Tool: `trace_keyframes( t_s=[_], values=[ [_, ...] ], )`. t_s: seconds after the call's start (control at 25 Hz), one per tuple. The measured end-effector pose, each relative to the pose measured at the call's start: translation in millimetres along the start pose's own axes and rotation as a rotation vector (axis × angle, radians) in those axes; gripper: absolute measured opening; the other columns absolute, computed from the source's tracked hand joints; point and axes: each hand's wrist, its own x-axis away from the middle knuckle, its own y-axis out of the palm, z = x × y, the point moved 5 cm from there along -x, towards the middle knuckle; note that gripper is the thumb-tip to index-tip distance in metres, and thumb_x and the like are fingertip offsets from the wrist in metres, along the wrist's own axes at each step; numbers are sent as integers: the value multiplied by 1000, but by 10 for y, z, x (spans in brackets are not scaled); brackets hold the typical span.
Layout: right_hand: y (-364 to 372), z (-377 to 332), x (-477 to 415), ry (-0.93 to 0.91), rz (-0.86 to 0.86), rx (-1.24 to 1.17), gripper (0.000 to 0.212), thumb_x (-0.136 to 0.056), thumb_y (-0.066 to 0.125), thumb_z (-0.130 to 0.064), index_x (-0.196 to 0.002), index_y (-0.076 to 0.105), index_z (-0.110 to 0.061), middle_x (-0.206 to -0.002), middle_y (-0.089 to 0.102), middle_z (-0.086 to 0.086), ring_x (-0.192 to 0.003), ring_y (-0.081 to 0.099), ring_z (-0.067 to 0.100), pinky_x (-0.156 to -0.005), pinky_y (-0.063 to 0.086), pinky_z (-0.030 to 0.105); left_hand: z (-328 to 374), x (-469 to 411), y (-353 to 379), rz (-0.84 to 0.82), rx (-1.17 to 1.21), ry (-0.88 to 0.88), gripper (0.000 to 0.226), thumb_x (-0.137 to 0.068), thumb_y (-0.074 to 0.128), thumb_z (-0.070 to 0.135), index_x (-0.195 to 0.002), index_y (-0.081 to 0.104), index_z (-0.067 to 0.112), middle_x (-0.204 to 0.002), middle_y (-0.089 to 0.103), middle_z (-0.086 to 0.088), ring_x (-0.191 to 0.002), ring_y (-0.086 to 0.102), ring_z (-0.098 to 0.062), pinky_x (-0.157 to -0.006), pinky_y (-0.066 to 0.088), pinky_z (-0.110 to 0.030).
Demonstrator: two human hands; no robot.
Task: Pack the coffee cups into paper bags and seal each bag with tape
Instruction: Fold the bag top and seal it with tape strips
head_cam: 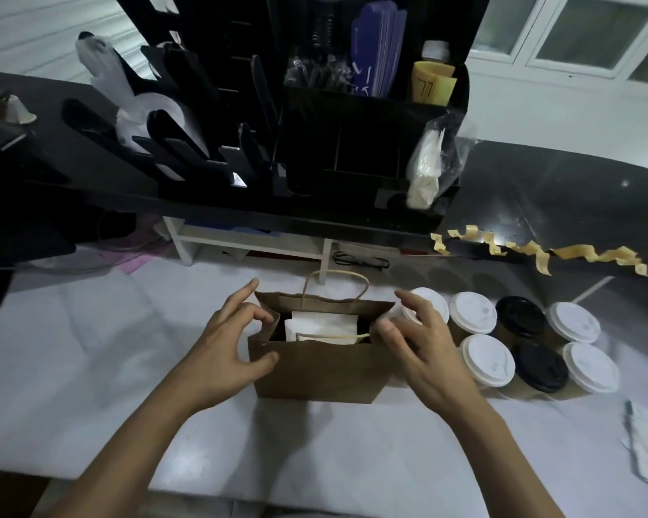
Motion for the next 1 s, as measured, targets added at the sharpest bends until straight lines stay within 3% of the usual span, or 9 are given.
trace_keyframes(
  t_s=[0.12,0.24,0.4,0.56,0.68,0.88,1.0],
  values=[
    [-23,-91,-21,-63,-67,50,45,-90,42,-75,-105,71,-42,-156,30,-25,-140,23,-2,-112,27,38,-24,-38,-12,31,-1,7,32,-87,70,19,-108,57,38,-156,20,30,-145,29,-8,-110,38,-38],
    [-43,-63,-69,-125,-110,84,19,-91,63,-54,-106,68,-42,-145,41,-25,-125,24,-20,-115,28,39,-51,-70,-47,125,23,9,29,-91,66,17,-106,58,41,-140,43,25,-132,43,-6,-106,44,-38],
    [-59,-28,-189,-139,-20,92,9,-91,71,-35,-97,66,-40,-112,55,-26,-108,51,-1,-94,49,43,-82,-93,-43,232,114,-80,37,-92,69,20,-114,49,41,-119,60,17,-114,55,-8,-93,49,-29],
    [-79,-50,-252,-97,27,60,13,-90,72,-28,-92,61,-36,-97,58,-28,-97,53,2,-93,46,38,-86,-130,-17,216,32,-35,34,-94,67,19,-121,60,39,-109,60,21,-108,55,-6,-91,50,-27],
    [-95,-36,-271,-75,30,13,17,-89,73,-26,-92,59,-34,-94,60,-26,-98,53,1,-91,46,38,-73,-150,-2,219,-10,2,21,-95,66,21,-108,70,36,-107,58,23,-107,54,-6,-90,49,-25],
    [-115,12,-342,-95,9,-15,21,-89,74,-28,-100,57,-37,-99,62,-25,-101,57,5,-92,49,39,-65,-169,37,255,-15,5,16,-94,67,20,-101,71,34,-105,59,24,-104,55,-5,-87,48,-21],
    [-114,76,-392,-103,-3,-40,19,-89,74,-31,-100,60,-37,-101,63,-23,-104,57,3,-91,49,32,-44,-179,68,273,-24,-5,18,-93,67,18,-98,69,35,-102,61,24,-102,56,-4,-84,49,-21]
  ],
)
